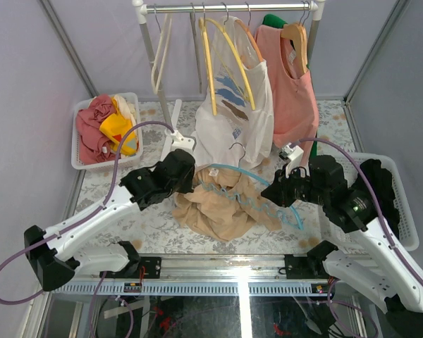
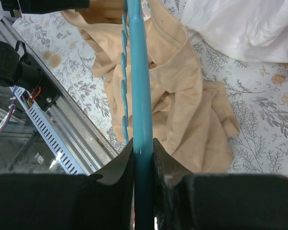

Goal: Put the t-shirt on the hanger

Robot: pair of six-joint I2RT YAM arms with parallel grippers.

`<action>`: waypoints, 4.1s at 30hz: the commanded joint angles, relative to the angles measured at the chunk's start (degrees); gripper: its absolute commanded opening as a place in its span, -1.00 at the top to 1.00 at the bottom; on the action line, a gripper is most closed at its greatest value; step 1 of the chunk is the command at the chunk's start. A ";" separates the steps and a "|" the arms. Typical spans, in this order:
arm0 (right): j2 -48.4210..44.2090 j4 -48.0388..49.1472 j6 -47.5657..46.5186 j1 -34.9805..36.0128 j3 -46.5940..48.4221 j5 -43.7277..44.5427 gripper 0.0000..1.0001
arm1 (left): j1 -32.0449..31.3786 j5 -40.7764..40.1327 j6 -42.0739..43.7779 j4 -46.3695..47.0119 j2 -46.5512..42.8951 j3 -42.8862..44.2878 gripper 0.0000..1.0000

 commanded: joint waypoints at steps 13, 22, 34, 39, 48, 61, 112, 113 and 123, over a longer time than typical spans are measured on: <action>-5.84 7.86 0.33 -0.21 7.45 -5.14 1.00 | -0.25 -7.00 7.16 5.87 3.62 2.11 1.00; -5.54 8.97 1.69 -0.21 7.33 -4.98 1.00 | -0.03 -13.59 9.43 5.69 3.49 1.48 1.00; 1.51 12.64 -3.94 -0.16 2.62 -0.61 1.00 | -0.05 -6.11 12.73 7.17 0.14 4.41 0.99; 1.80 13.20 -3.15 -0.16 2.13 -6.94 1.00 | 0.01 -3.46 13.89 6.25 1.14 9.13 0.98; -2.16 10.11 -3.01 -0.17 3.47 -11.56 1.00 | 0.67 -1.92 15.88 5.35 5.24 12.72 0.97; -3.26 13.17 -5.14 -0.20 7.90 -6.85 1.00 | 0.76 -2.95 16.14 3.30 5.37 12.67 0.94; -7.98 -1.62 4.29 -0.21 2.47 -15.44 1.00 | -0.56 16.09 22.45 1.81 13.33 28.96 0.79; -8.12 -1.11 4.46 -0.20 1.74 -15.84 1.00 | -0.96 16.18 22.32 1.85 13.67 29.56 0.79; -6.07 3.60 6.42 -0.15 -0.67 -16.33 1.00 | -4.59 16.14 21.54 3.66 12.04 29.43 0.74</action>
